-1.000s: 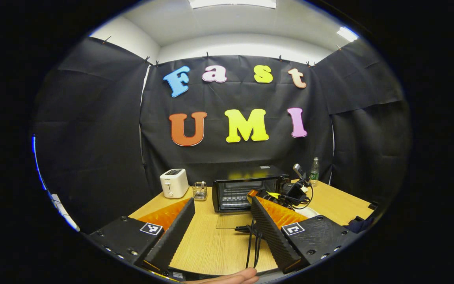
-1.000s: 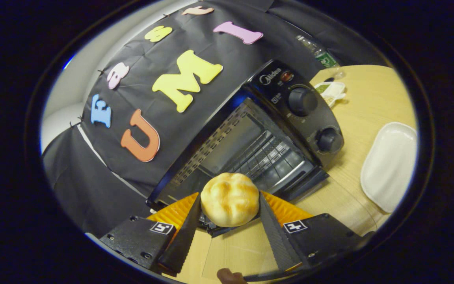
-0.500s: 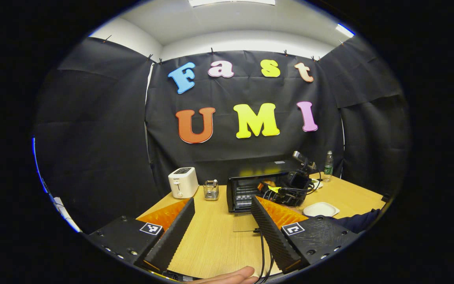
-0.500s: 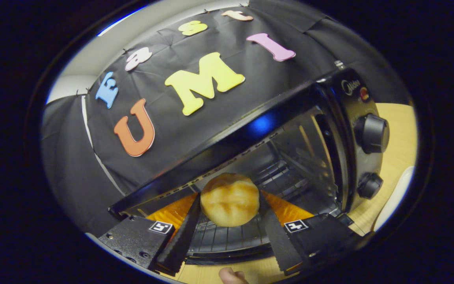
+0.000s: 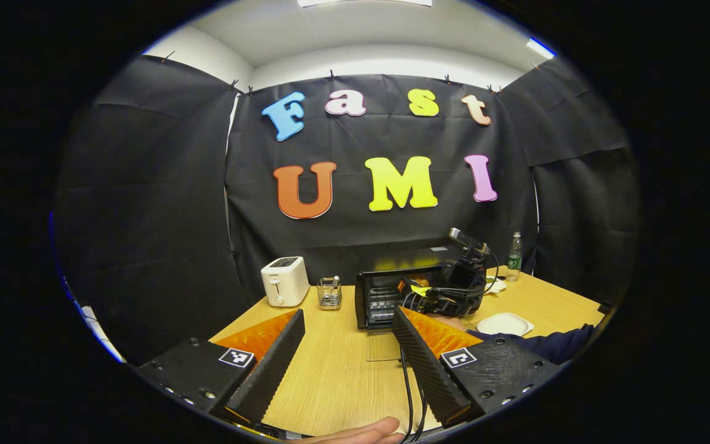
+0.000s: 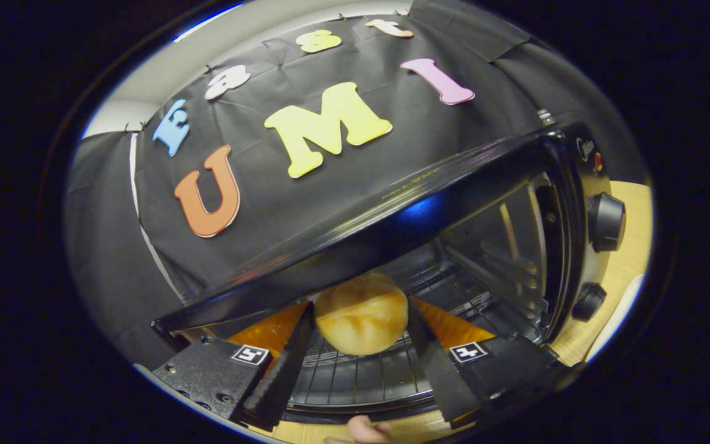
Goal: Open the electric oven with the left hand, put the food in, and close the electric oven.
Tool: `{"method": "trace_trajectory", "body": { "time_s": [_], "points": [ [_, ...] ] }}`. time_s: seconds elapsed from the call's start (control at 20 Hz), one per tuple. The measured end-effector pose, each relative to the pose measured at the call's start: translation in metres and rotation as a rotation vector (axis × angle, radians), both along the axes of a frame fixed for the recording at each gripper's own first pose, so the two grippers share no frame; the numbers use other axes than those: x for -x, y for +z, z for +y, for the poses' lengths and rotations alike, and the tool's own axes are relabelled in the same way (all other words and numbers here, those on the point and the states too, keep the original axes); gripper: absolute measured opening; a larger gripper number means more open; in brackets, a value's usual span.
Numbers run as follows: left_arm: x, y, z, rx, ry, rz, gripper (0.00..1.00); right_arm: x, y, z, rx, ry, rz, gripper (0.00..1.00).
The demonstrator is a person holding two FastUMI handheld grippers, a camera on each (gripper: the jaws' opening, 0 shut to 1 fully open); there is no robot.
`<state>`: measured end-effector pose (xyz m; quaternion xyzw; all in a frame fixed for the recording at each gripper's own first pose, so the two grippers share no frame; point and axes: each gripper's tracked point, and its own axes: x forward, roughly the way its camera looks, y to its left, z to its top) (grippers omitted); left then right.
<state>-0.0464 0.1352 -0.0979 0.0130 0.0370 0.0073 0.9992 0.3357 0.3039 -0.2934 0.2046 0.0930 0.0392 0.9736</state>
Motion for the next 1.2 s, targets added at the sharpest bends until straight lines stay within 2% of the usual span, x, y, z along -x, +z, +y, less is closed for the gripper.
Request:
{"method": "trace_trajectory", "body": {
  "time_s": [0.1, 0.35, 0.45, 0.6, 0.65, 0.7, 0.75, 0.8, 0.85, 0.9, 0.95, 1.0, 1.05, 1.2],
  "points": [
    [0.0, -0.002, 0.001, -0.007, 0.003, 0.007, 0.94, 0.003, 0.0, -0.002, 0.026, 0.001, 0.005, 0.97],
    [0.002, 0.0, 0.001, 0.009, 0.018, 0.015, 0.94, 0.025, -0.002, -0.009, 0.015, 0.019, 0.062, 0.96],
    [0.004, -0.001, 0.0, 0.006, 0.017, 0.02, 0.94, 0.045, 0.001, -0.006, 0.012, 0.069, 0.087, 0.96],
    [-0.007, -0.004, 0.005, -0.003, 0.042, 0.038, 0.94, 0.087, 0.02, -0.001, -0.079, 0.167, 0.105, 0.96],
    [-0.009, -0.01, 0.003, 0.005, 0.045, 0.055, 0.85, 0.101, 0.031, -0.004, -0.091, 0.186, 0.099, 0.96],
    [-0.012, -0.015, 0.001, 0.018, 0.046, 0.074, 0.94, 0.113, 0.042, -0.009, -0.079, 0.198, 0.088, 0.95],
    [-0.014, -0.022, 0.0, 0.031, 0.05, 0.095, 0.85, 0.127, 0.052, -0.016, -0.043, 0.207, 0.077, 0.95],
    [-0.019, -0.028, 0.001, 0.037, 0.062, 0.113, 0.94, 0.138, 0.065, -0.026, -0.014, 0.203, 0.053, 0.95],
    [-0.025, -0.033, 0.0, 0.04, 0.071, 0.132, 0.94, 0.151, 0.081, -0.038, 0.013, 0.201, 0.026, 0.95],
    [-0.03, -0.04, -0.002, 0.039, 0.077, 0.155, 0.84, 0.163, 0.098, -0.049, 0.038, 0.194, -0.007, 0.95],
    [-0.036, -0.046, -0.006, 0.039, 0.078, 0.175, 0.94, 0.175, 0.113, -0.06, 0.066, 0.189, -0.039, 0.95],
    [-0.042, -0.052, -0.011, 0.044, 0.068, 0.193, 0.85, 0.185, 0.129, -0.072, 0.095, 0.179, -0.066, 0.95],
    [-0.047, -0.059, -0.019, 0.049, 0.052, 0.212, 0.94, 0.197, 0.143, -0.085, 0.12, 0.169, -0.087, 0.95],
    [-0.058, -0.08, -0.038, 0.056, 0.013, 0.274, 0.95, 0.229, 0.182, -0.126, 0.196, 0.102, -0.123, 0.95]
  ]
}}
